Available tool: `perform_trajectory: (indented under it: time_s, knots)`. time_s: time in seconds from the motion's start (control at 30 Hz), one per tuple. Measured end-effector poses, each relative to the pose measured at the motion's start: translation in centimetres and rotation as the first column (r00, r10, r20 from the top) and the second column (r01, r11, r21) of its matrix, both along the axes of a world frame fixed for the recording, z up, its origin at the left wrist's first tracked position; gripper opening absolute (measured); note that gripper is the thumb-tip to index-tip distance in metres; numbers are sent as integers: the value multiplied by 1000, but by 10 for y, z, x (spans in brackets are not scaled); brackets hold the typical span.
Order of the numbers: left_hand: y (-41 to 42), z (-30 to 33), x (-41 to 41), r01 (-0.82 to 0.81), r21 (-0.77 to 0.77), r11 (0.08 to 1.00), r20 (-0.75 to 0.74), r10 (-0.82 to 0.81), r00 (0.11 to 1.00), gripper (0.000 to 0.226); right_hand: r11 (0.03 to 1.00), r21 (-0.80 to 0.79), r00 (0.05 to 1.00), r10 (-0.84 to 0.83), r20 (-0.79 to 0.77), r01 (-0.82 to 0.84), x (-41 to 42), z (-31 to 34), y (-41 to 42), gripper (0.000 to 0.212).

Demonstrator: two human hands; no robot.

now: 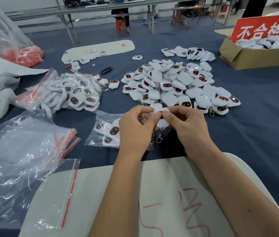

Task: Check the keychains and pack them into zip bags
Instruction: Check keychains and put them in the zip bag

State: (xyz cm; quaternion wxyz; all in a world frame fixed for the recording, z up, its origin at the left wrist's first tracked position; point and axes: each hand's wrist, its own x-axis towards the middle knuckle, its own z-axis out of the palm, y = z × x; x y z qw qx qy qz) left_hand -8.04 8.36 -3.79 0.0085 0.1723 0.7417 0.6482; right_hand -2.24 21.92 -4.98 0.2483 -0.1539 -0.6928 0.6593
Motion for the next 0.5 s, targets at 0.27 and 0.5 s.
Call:
perform_trajectory:
  time_s: [0.27,0.5]
  knots:
    - [-1,1,0,-9,-72,997,-82,3,997,7,998,-49,999,-32,37,34,-2,-2,2,9]
    - [0,3,0,-170,-34,985,-77,167,983,21,986,-162,998,-44,33,49,-5,-1,0,12]
